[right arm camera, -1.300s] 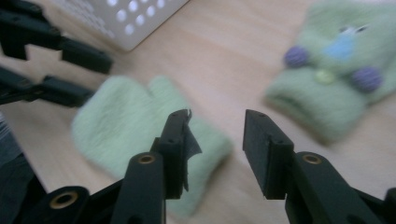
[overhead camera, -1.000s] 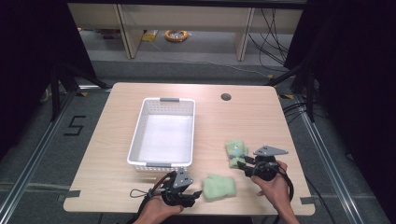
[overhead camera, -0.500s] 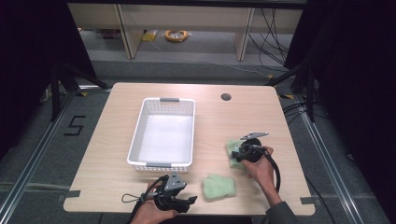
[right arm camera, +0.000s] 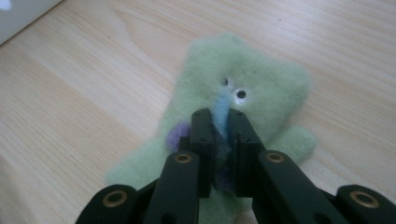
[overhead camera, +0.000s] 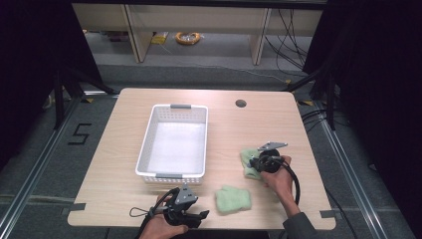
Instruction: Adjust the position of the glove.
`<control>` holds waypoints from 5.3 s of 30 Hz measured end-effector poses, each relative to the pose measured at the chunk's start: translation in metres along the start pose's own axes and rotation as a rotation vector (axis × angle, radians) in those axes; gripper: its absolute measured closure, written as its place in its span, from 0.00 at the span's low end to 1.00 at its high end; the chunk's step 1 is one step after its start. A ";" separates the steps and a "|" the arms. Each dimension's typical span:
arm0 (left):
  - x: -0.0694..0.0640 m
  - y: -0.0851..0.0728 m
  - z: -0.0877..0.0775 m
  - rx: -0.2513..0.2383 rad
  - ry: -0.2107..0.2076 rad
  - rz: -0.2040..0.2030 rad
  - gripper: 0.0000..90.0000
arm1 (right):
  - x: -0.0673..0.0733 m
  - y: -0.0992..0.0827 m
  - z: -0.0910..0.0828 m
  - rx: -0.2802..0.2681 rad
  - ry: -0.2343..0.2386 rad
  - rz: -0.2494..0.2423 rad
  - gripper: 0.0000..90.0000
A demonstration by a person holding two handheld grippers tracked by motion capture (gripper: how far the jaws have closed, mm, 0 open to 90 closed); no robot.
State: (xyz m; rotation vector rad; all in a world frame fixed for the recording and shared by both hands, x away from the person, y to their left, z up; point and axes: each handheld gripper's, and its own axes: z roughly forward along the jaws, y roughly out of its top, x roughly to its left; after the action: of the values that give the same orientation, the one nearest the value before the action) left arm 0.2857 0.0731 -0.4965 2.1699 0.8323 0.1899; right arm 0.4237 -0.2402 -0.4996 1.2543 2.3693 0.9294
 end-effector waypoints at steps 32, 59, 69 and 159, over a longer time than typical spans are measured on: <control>-0.001 0.018 -0.002 -0.087 -0.031 -0.011 0.40 | 0.091 -0.028 -0.071 -0.096 0.390 -0.392 0.94; -0.006 0.037 0.032 -0.056 -0.098 0.098 0.59 | 0.102 -0.066 -0.086 0.030 0.234 -0.178 0.61; -0.012 0.035 0.031 -0.032 -0.046 0.144 0.80 | 0.099 -0.075 -0.069 0.067 0.257 -0.151 0.89; 0.001 0.026 0.052 -0.020 -0.242 -0.336 0.71 | 0.057 -0.060 -0.046 0.076 0.354 0.150 0.62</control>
State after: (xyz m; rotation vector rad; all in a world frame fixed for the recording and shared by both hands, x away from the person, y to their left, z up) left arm 0.3202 0.0290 -0.5131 1.9504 1.0298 -0.2277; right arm 0.3294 -0.2369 -0.5039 1.4118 2.6256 1.2050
